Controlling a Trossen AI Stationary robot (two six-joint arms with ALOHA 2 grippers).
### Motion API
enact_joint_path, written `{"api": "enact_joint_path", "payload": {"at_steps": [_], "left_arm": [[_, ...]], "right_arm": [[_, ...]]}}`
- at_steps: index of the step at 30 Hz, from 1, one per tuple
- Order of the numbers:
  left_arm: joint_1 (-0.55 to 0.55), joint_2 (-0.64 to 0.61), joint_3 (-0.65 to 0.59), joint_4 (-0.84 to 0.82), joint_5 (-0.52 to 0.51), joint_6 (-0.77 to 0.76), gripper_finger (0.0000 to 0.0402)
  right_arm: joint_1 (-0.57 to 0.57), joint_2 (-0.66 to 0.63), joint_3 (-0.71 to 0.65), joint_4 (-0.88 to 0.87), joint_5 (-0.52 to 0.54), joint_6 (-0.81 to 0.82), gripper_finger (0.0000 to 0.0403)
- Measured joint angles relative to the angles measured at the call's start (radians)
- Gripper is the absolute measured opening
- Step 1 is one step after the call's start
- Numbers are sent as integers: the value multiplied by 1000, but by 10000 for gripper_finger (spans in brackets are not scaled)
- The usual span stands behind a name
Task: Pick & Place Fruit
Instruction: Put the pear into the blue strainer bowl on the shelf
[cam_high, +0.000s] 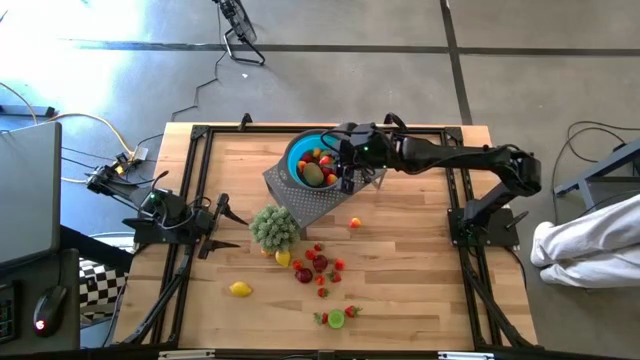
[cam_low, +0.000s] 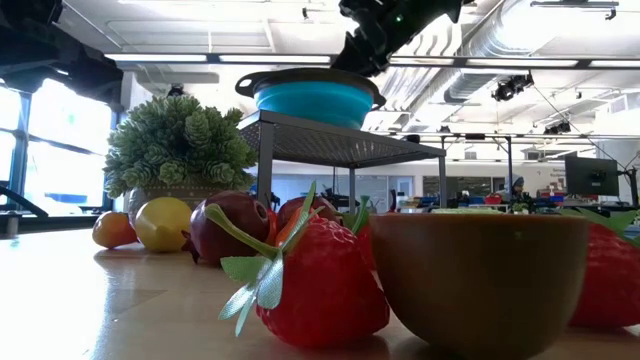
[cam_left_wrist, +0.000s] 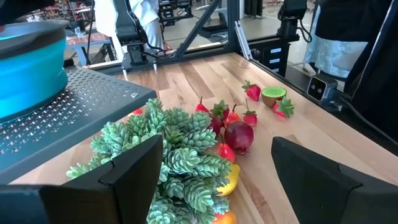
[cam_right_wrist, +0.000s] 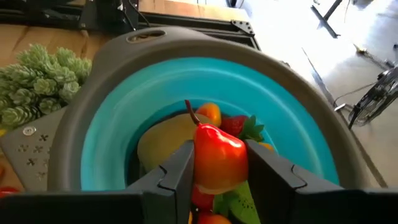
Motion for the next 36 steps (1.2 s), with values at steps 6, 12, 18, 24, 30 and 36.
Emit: {"api": "enact_joint_path", "payload": {"at_steps": [6,12,18,24,30,36], "left_arm": [[0,0,0,0,0,-2,294],[0,0,0,0,0,-5,294],[0,0,0,0,1,-20,294],[0,0,0,0,1,-29,294],[0,0,0,-12,1,-29,294],[0,0,0,-34,1,-29,294]], "right_arm": [[1,0,0,1,0,-34,171],[1,-4,0,2,0,-35,214],[23,-59,0,-8,2,-31,208],[89,-144,1,-82,1,-22,169],[161,-210,1,-229,0,89,128],[244,-226,1,-389,0,247,102]]}}
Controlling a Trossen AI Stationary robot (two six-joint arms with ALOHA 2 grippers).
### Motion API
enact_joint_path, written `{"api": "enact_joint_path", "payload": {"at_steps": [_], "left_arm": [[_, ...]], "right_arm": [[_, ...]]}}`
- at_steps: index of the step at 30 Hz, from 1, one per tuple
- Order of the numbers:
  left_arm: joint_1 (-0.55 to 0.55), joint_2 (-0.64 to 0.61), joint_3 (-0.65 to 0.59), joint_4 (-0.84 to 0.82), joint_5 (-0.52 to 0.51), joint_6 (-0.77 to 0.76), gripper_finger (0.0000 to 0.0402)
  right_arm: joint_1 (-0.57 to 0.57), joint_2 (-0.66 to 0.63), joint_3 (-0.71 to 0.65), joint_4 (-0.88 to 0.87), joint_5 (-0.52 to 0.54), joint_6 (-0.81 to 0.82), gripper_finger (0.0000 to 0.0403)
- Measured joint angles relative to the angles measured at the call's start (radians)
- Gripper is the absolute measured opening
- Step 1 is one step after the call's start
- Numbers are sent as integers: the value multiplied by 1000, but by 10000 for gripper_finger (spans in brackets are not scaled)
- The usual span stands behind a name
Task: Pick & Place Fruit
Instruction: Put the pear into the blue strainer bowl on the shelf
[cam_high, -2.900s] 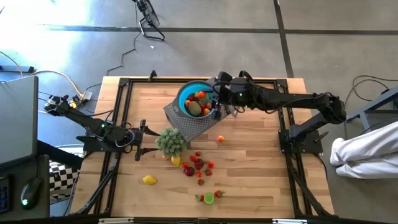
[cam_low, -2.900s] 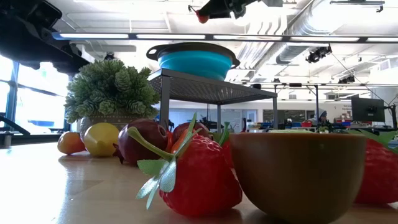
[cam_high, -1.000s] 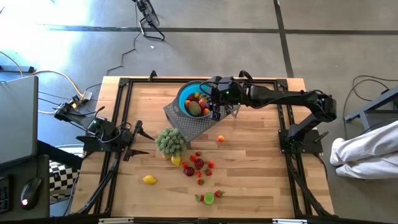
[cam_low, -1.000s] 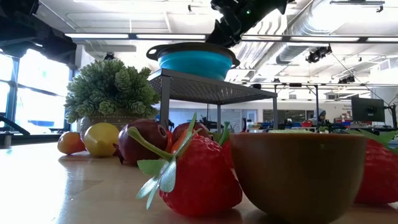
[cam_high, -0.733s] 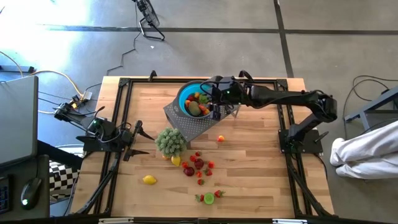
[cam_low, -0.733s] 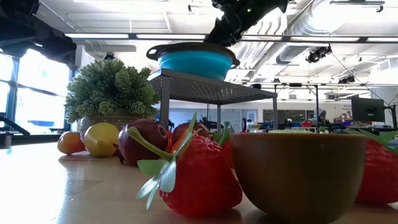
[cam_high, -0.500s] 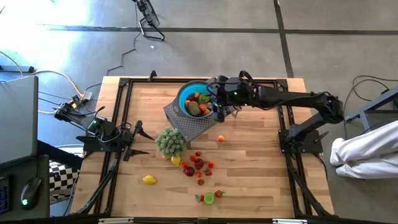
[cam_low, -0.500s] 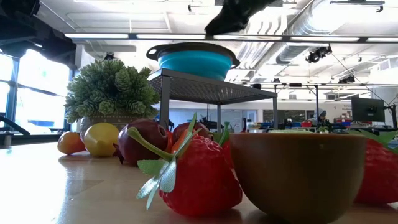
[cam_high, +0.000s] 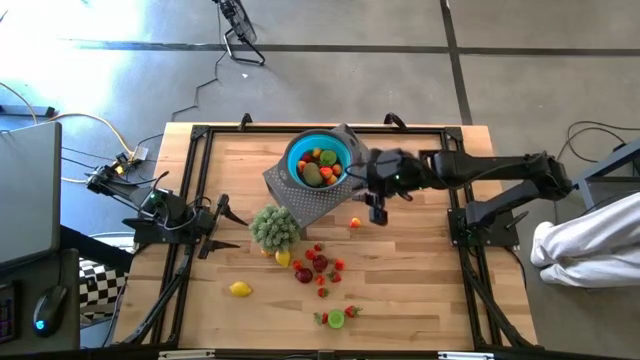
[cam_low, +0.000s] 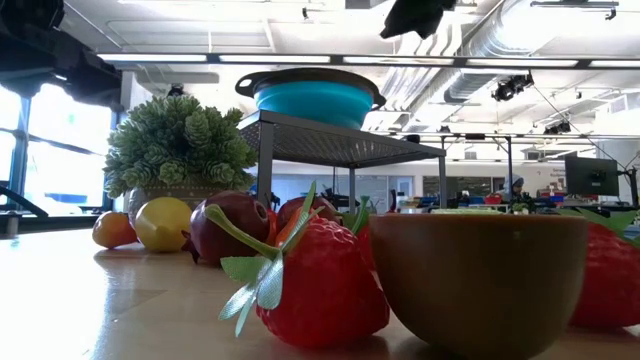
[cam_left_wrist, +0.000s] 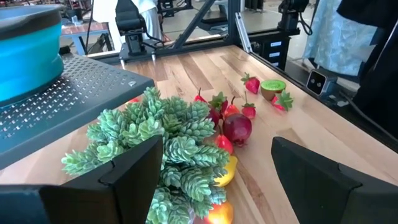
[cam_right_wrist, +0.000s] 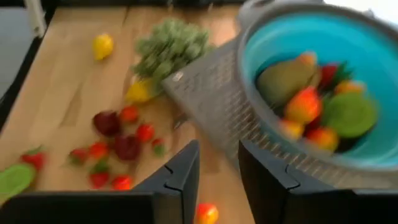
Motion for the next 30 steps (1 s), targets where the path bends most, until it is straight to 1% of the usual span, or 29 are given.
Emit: {"api": "enact_joint_path", "payload": {"at_steps": [4,7,13,19,22,25,30], "left_arm": [[0,0,0,-4,0,0,294],[0,0,0,-10,0,0,294],[0,0,0,-19,0,0,294],[0,0,0,-26,-1,-1,294],[0,0,0,-26,0,-1,294],[0,0,0,-26,-1,-2,294],[0,0,0,-26,-1,-2,294]], "right_arm": [[62,0,-1,-65,3,72,89],[111,6,-1,-69,16,111,79],[211,9,-1,-85,91,141,56],[301,12,-14,-124,171,273,34],[345,12,-67,-112,209,340,25],[389,14,-133,-101,247,444,15],[432,14,-296,73,280,600,3]]}}
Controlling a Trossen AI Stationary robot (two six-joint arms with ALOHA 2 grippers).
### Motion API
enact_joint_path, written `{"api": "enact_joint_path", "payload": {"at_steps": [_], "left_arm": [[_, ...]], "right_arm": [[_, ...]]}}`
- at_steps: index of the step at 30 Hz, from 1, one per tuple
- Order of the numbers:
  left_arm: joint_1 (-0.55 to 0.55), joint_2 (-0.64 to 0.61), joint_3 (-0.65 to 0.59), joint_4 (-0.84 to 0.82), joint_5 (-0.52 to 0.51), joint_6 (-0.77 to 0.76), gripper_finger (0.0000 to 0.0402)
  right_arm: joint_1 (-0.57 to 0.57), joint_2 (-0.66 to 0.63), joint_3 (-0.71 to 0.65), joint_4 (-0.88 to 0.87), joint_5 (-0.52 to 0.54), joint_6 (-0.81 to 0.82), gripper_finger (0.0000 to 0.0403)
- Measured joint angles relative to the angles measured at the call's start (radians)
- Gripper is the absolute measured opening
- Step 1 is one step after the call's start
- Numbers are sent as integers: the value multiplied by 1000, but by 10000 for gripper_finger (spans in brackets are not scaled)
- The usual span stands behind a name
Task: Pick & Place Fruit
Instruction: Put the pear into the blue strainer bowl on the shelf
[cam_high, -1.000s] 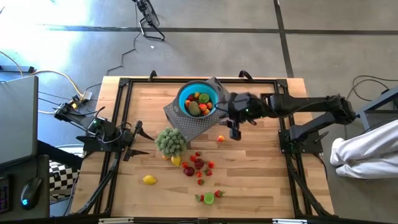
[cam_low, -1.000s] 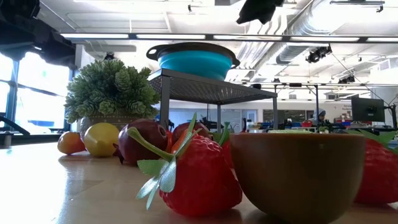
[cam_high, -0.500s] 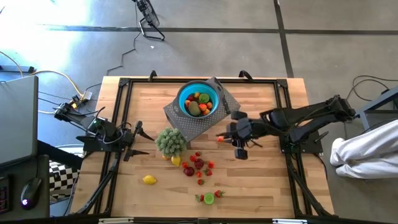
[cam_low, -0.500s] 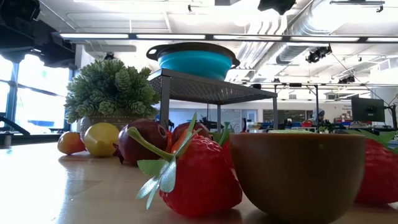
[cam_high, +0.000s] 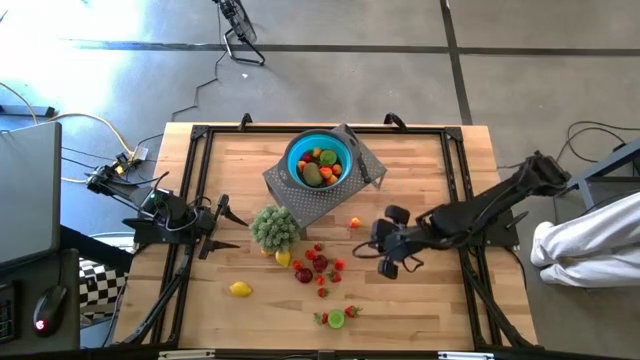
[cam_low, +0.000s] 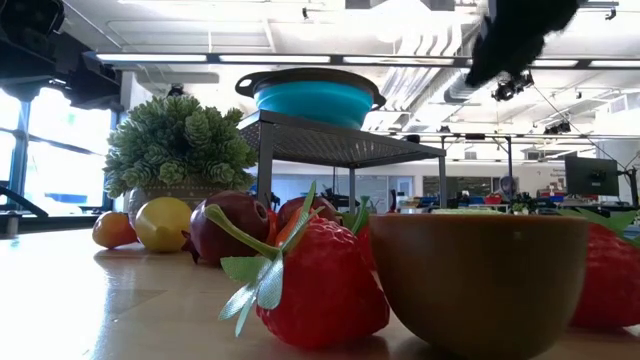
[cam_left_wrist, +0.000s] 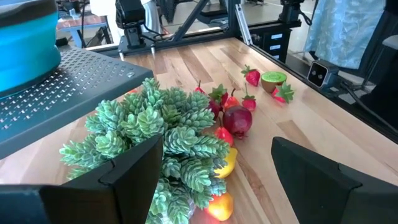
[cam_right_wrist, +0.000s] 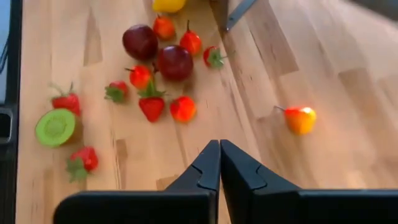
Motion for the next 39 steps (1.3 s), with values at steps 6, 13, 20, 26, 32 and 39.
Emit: {"api": "enact_joint_path", "payload": {"at_steps": [6,13,20,26,32,39], "left_arm": [[0,0,0,0,0,0,294],[0,0,0,-16,0,0,294],[0,0,0,-23,0,1,294],[0,0,0,-45,0,1,294],[0,0,0,-45,0,1,294],[0,0,0,-45,0,1,294]], "right_arm": [[41,0,-180,235,60,101,3],[78,0,-361,427,236,193,3],[113,0,-547,711,371,203,4],[107,0,-638,758,373,198,4],[107,0,-674,758,373,111,4],[49,0,-674,759,340,7,45]]}}
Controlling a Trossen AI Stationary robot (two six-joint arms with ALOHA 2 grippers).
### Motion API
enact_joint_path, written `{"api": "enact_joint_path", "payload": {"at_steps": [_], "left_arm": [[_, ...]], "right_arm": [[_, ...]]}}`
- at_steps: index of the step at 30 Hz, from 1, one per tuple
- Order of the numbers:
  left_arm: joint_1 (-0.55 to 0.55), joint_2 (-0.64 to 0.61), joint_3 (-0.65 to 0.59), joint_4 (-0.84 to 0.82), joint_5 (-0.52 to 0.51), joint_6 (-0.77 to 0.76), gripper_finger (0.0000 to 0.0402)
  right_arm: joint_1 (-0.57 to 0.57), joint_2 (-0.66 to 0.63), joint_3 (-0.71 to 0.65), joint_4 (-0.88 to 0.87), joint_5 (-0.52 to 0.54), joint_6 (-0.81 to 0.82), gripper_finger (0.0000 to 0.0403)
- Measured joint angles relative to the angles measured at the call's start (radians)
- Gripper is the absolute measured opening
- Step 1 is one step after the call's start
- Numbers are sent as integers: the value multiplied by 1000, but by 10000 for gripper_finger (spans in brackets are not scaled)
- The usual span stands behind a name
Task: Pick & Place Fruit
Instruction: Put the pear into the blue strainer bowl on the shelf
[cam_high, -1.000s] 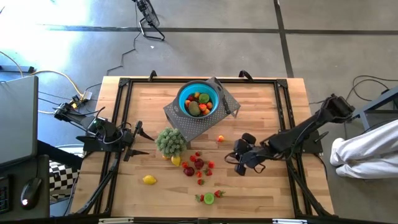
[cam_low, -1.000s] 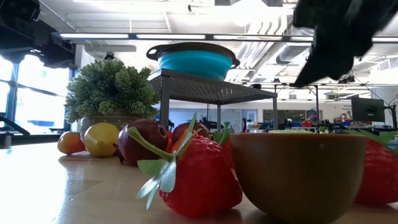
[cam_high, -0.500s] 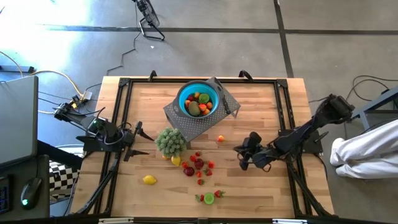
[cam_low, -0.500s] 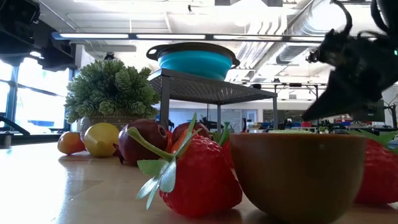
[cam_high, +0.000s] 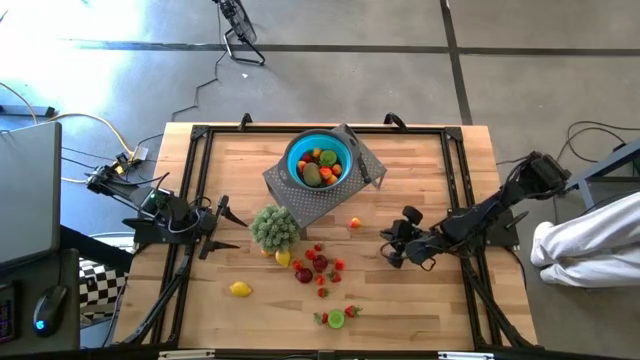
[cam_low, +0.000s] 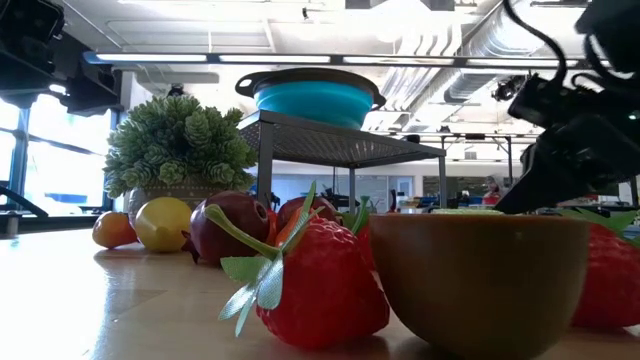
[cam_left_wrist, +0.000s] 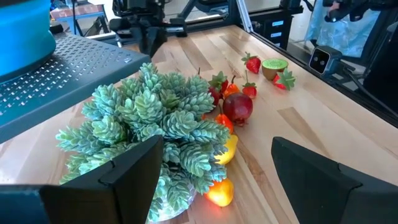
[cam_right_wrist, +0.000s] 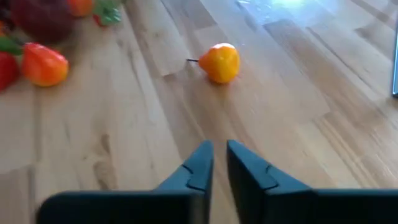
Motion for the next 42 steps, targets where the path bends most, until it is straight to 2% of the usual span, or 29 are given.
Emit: {"api": "enact_joint_path", "payload": {"at_steps": [11,16,23,29,34,42], "left_arm": [[0,0,0,-1,0,1,294],[0,0,0,-20,0,1,294],[0,0,0,-21,0,1,294],[0,0,0,-21,0,1,294],[0,0,0,-21,0,1,294],[0,0,0,-21,0,1,294]], "right_arm": [[-154,0,0,0,-44,-53,277],[-222,0,0,42,-148,-111,341],[-280,116,2,293,-296,-327,348],[-328,274,1,457,-310,-361,346],[-363,368,2,627,-390,-388,345],[-386,481,2,801,-397,-398,345]]}}
